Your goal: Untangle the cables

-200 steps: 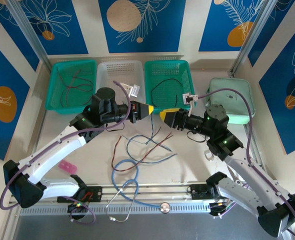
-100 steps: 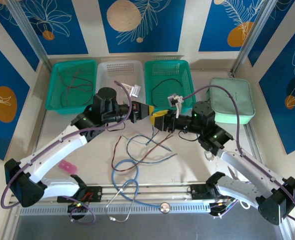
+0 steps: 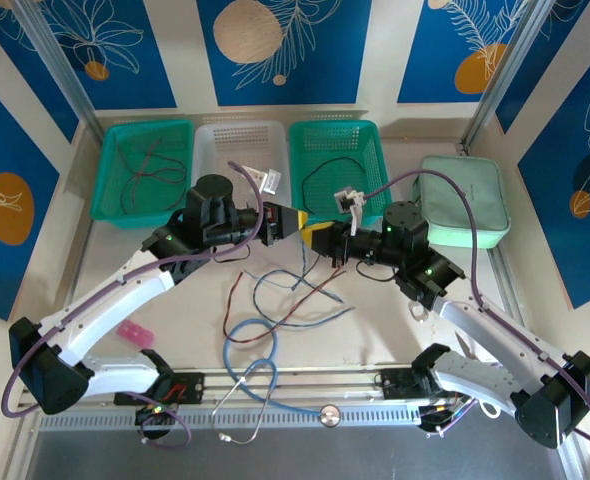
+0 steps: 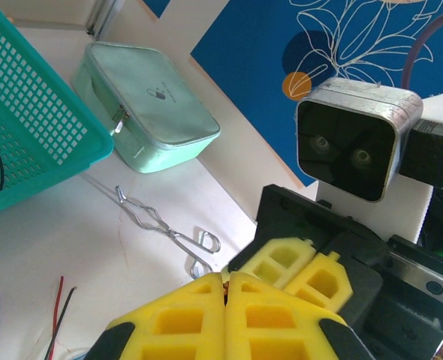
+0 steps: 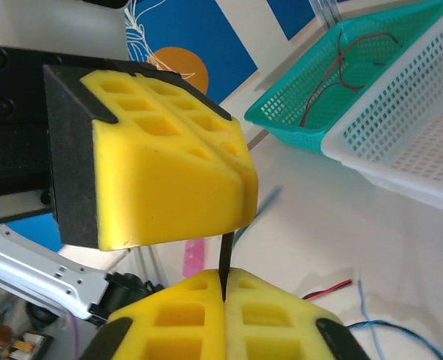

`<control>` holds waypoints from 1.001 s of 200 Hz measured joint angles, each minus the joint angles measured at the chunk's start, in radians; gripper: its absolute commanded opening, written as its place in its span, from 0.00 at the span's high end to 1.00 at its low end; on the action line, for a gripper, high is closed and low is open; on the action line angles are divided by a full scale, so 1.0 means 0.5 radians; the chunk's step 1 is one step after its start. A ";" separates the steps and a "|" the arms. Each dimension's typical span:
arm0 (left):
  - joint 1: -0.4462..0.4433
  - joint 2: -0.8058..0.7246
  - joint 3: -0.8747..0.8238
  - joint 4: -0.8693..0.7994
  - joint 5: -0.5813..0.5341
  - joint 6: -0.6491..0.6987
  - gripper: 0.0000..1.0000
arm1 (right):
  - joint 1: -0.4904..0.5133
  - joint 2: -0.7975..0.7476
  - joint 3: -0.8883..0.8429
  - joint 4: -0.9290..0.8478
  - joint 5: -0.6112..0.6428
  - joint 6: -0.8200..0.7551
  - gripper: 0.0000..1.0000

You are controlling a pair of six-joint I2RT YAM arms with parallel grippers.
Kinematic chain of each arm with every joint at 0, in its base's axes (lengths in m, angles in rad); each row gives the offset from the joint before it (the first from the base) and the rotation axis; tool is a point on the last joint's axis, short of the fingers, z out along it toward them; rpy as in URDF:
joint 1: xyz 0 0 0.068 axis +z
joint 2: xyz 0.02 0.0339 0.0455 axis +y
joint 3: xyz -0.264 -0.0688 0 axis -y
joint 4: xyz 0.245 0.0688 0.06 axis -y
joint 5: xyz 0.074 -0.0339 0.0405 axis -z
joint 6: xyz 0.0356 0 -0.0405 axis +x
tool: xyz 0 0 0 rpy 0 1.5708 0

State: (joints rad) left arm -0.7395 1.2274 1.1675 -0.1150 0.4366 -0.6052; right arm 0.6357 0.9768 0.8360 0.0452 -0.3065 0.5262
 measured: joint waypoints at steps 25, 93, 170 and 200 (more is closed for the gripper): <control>0.004 0.000 0.000 -0.009 0.000 0.006 0.71 | 0.000 0.007 0.000 -0.001 0.005 0.003 1.00; 0.066 -0.066 -0.011 -0.023 -0.006 -0.046 0.56 | -0.064 -0.024 -0.007 0.092 0.002 0.051 1.00; 0.084 -0.104 -0.076 0.044 0.019 -0.143 0.59 | -0.095 -0.050 -0.020 0.146 -0.050 0.105 1.00; 0.085 -0.086 -0.076 0.076 0.054 -0.169 0.58 | -0.095 -0.047 -0.020 0.153 -0.079 0.117 1.00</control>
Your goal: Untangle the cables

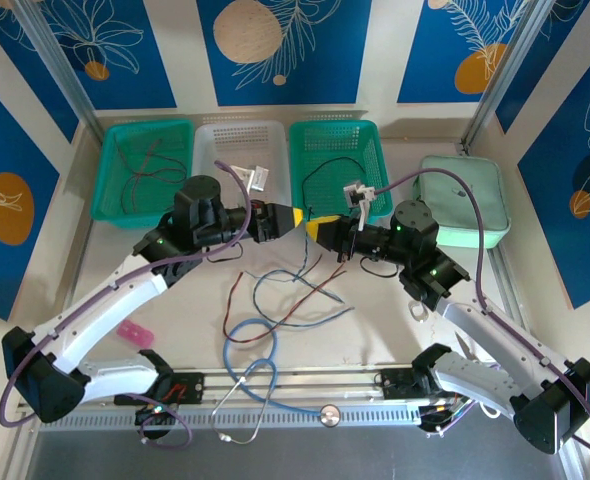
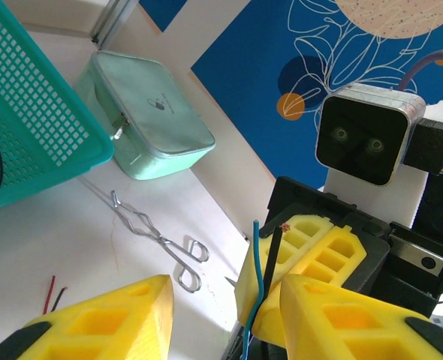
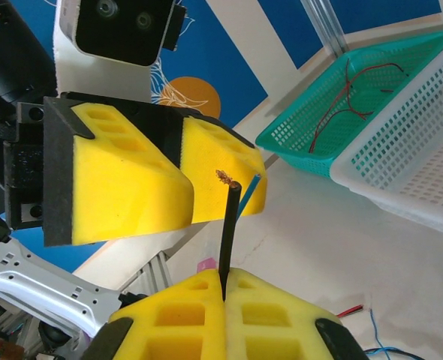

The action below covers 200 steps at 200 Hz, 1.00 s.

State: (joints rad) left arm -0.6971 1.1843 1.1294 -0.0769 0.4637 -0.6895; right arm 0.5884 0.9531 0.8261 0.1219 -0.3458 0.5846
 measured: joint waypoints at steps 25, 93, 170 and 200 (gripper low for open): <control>0.000 0.023 0.000 0.025 0.016 -0.024 0.59 | 0.000 0.011 0.000 0.021 -0.012 0.001 1.00; 0.002 0.036 -0.001 0.037 0.039 -0.034 0.59 | 0.001 0.030 0.000 0.047 -0.051 0.006 1.00; 0.003 0.076 -0.011 0.096 0.054 -0.080 0.72 | 0.002 0.043 0.000 0.056 -0.080 0.006 1.00; 0.003 0.085 -0.012 0.115 0.053 -0.085 0.88 | 0.002 0.043 0.000 0.056 -0.095 0.005 1.00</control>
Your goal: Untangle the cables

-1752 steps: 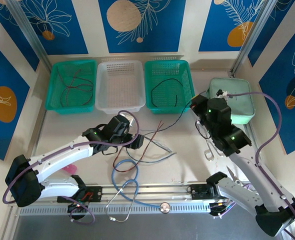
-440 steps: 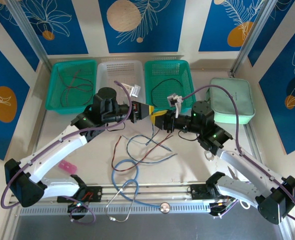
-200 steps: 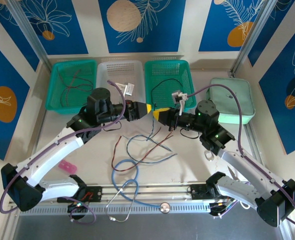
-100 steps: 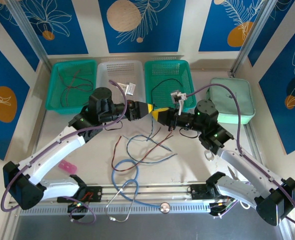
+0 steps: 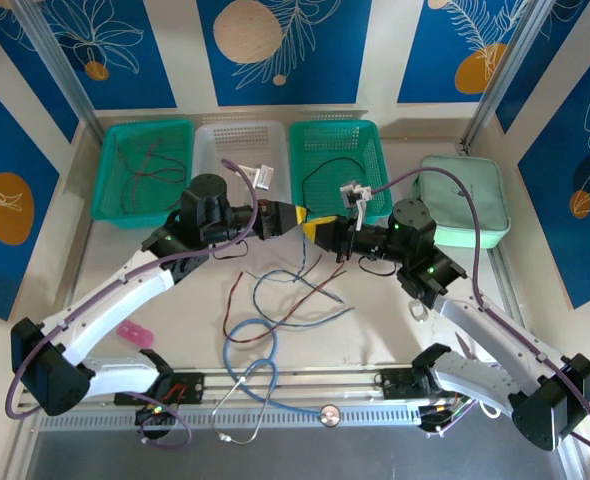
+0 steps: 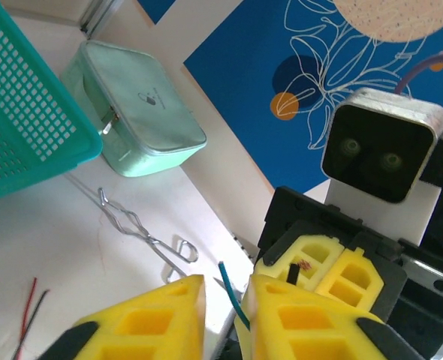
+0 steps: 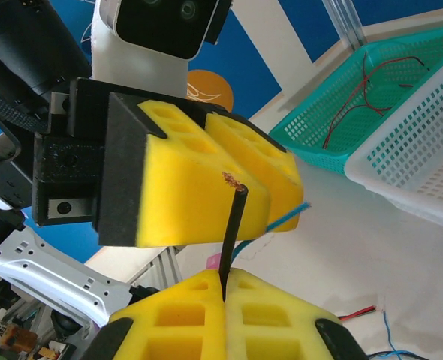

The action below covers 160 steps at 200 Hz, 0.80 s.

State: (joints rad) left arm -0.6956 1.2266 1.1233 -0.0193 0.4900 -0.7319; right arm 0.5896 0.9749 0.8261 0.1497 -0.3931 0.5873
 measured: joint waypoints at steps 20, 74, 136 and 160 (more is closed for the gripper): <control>0.000 0.000 0.000 0.002 -0.002 0.006 1.00 | 0.000 -0.001 0.000 -0.001 -0.001 0.000 1.00; 0.002 -0.036 -0.008 -0.026 -0.073 0.030 1.00 | -0.002 -0.046 0.000 -0.024 0.055 -0.003 1.00; 0.104 -0.217 -0.060 -0.082 -0.240 0.063 1.00 | -0.063 -0.237 -0.055 -0.063 0.244 -0.004 1.00; 0.149 -0.275 -0.107 -0.098 -0.288 0.060 1.00 | -0.114 -0.282 -0.079 -0.064 0.243 0.014 1.00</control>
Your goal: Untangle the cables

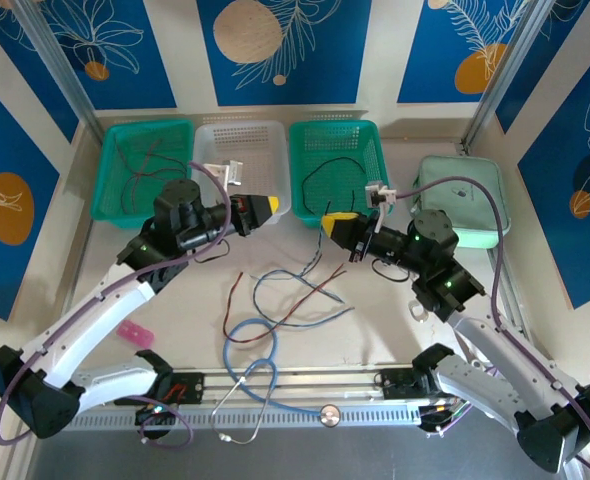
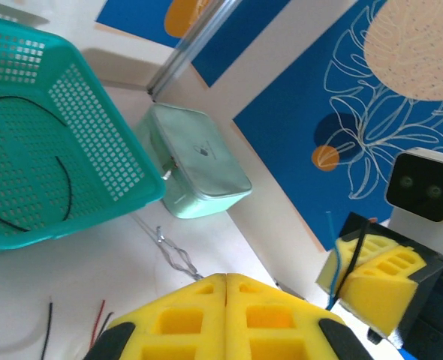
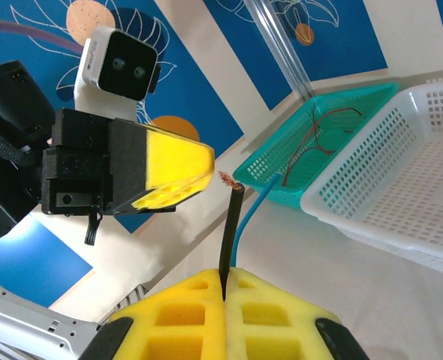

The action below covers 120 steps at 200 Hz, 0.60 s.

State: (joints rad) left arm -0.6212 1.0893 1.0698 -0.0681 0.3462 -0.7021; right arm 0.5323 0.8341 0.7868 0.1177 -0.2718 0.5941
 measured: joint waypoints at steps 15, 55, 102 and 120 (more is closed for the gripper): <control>0.013 0.000 -0.006 0.003 0.018 -0.002 0.92 | -0.030 0.002 0.000 0.005 -0.049 0.017 1.00; 0.014 0.122 0.039 0.024 0.246 -0.051 0.71 | -0.037 0.098 0.000 0.050 -0.154 0.040 1.00; 0.002 0.158 0.039 0.108 0.365 -0.105 0.67 | 0.036 0.278 0.038 0.105 -0.200 0.039 1.00; -0.003 0.159 0.039 0.137 0.385 -0.119 0.66 | 0.070 0.346 0.070 0.111 -0.211 0.037 1.00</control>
State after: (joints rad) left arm -0.6228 1.1690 1.0893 0.0002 0.5388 -0.7616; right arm 0.5674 1.0069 0.8219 0.1730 -0.3771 0.6128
